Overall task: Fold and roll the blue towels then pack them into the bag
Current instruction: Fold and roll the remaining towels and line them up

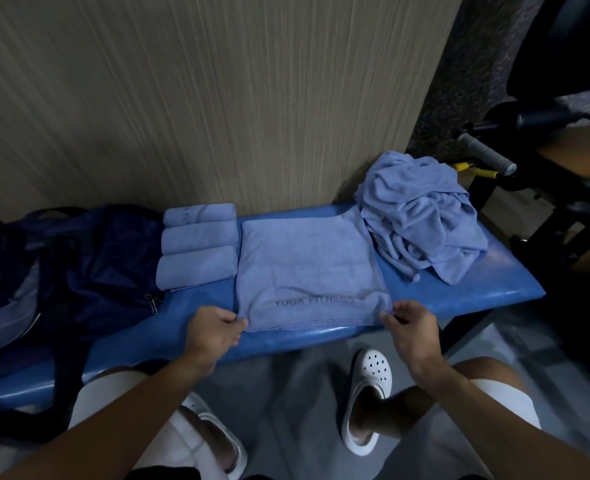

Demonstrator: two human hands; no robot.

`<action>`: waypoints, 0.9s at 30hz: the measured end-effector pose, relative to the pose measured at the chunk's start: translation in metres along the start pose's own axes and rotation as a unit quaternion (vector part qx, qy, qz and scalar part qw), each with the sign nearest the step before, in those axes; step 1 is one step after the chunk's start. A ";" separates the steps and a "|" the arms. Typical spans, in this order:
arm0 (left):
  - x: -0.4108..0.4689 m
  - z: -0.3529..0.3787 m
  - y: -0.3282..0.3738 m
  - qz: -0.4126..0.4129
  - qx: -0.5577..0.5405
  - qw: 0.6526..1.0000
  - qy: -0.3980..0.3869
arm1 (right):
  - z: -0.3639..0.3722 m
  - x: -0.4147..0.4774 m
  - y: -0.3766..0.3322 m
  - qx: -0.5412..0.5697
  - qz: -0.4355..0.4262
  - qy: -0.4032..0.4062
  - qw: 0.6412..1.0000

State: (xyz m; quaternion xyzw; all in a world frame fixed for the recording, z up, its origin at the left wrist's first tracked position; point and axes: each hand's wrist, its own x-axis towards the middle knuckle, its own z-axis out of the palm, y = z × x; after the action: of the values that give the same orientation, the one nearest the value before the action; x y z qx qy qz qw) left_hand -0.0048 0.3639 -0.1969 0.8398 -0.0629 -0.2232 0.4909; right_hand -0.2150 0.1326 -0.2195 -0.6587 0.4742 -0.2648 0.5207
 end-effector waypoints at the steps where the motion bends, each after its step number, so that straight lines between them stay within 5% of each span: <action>1: -0.001 0.000 -0.002 0.005 -0.018 1.000 0.011 | -0.001 0.000 0.000 -0.004 -0.001 -0.002 1.000; 15: -0.002 -0.040 0.098 0.094 -0.234 0.962 0.107 | -0.013 -0.003 -0.096 0.135 -0.112 0.017 0.984; 27: -0.027 -0.089 0.168 0.128 -0.416 0.897 0.074 | -0.028 -0.012 -0.187 0.193 -0.203 0.074 0.957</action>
State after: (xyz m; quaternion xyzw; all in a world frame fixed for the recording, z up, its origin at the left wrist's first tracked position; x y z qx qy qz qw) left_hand 0.0296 0.3581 -0.0080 0.5578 -0.0349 -0.1018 0.8229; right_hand -0.1785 0.1324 -0.0334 -0.6065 0.3079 -0.4992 0.5368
